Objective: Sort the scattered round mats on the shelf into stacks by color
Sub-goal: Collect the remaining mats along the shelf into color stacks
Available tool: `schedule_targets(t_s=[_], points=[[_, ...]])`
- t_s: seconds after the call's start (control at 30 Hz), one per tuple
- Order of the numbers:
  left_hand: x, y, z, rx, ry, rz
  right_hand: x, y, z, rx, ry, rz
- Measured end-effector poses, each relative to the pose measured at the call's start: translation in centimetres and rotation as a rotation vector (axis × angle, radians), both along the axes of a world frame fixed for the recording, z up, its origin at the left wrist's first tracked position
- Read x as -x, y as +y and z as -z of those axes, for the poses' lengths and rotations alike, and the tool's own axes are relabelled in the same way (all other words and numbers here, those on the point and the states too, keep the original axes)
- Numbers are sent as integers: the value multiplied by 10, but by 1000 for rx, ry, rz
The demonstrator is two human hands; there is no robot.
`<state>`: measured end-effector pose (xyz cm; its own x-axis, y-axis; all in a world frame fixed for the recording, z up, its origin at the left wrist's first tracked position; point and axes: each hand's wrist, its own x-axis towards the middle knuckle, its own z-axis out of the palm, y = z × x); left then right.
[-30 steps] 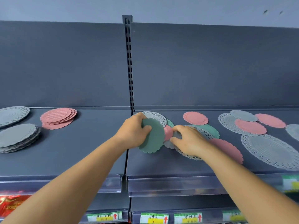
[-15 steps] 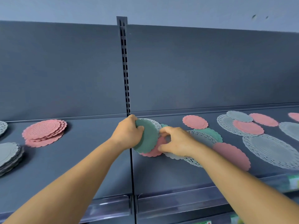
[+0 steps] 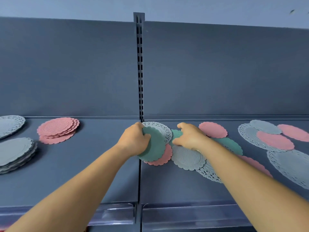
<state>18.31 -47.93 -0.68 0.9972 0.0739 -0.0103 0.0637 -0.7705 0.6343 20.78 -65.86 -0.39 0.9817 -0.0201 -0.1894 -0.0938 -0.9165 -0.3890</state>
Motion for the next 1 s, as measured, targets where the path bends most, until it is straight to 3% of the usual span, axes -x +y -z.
schedule_targets(t_s=[0.2,0.47,0.7,0.8,1.0], points=[[2,-6,0,-18,20,-36,-14,-9,-3,-177,-17,96],[5,-37,-16,200,-31,-4,-5,-41,-13,-409,-328,162],[0,-93,-23,410,0,84,13,-73,-12,-589,-209,158],[-3,-114,-17,451,-4,105,28,-94,-17,-529,-197,123],[-5,-141,-5,360,51,138,43,-142,-6,-31,-20,178]])
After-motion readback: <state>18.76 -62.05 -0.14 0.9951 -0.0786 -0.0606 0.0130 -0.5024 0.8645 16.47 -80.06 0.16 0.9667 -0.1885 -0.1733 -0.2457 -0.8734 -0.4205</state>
